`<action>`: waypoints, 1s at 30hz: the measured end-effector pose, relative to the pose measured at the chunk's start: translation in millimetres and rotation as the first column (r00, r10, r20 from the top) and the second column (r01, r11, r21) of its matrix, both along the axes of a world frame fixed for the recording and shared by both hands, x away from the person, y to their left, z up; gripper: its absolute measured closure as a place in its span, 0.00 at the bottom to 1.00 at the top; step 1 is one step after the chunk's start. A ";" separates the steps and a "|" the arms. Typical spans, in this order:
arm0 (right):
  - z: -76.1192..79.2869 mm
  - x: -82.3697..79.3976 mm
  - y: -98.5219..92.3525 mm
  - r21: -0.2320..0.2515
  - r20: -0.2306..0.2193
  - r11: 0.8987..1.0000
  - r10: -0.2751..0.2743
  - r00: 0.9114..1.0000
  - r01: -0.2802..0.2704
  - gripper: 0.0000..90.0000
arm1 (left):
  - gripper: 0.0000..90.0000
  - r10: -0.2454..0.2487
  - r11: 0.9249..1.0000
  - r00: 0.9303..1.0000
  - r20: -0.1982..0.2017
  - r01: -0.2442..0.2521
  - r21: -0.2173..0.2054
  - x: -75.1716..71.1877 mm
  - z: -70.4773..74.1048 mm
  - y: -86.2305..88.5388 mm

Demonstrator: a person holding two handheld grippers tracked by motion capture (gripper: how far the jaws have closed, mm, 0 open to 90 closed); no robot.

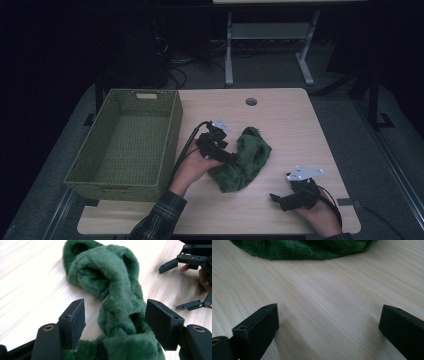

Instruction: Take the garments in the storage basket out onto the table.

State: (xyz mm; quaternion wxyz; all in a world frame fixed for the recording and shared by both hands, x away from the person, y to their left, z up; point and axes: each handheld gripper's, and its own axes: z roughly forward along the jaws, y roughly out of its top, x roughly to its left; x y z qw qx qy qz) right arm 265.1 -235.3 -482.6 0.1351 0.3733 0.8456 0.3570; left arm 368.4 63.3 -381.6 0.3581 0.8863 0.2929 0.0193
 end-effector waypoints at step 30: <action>59.0 27.3 89.0 0.167 0.022 0.958 0.233 0.972 -0.234 0.46 | 0.35 0.051 0.999 0.998 0.041 -0.051 -0.004 -4.2 -2.2 35.9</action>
